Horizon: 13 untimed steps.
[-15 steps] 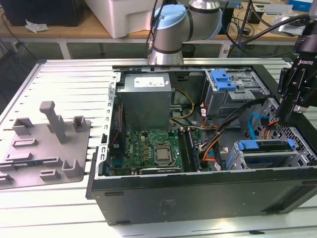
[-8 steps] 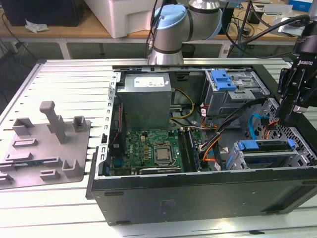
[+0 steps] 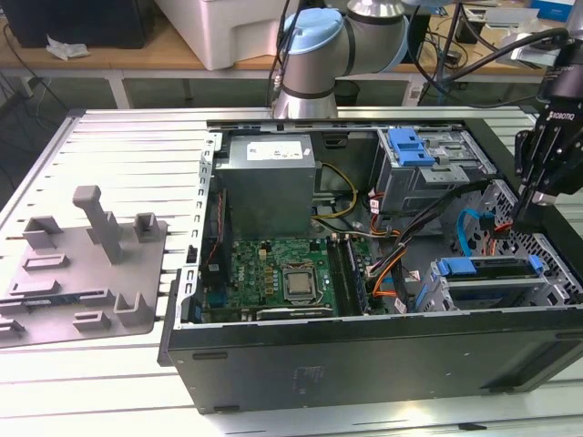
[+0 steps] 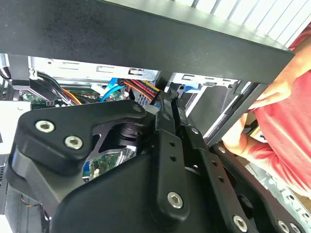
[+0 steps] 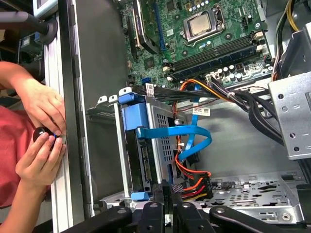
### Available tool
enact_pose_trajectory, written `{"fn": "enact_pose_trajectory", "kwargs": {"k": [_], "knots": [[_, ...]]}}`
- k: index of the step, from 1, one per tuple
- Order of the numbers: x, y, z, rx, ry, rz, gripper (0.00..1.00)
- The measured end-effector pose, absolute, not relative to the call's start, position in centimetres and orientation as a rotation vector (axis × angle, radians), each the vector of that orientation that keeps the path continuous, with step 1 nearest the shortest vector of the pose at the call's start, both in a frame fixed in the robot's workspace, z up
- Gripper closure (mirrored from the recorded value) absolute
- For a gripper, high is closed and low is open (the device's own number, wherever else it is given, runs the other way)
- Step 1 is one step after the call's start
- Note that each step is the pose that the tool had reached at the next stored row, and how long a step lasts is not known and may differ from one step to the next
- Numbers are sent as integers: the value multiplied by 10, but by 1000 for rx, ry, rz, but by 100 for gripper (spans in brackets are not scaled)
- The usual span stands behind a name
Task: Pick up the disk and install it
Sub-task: 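Insert the first disk wire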
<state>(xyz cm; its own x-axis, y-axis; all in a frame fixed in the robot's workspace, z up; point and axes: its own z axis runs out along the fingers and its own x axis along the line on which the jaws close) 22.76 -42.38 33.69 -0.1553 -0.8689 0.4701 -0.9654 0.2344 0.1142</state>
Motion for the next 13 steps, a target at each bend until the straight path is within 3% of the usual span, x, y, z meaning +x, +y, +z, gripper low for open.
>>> {"fn": "enact_pose_trajectory", "kwargs": {"k": [13], "knots": [[209, -421, 337, 1714, -2060, 318, 84]]}}
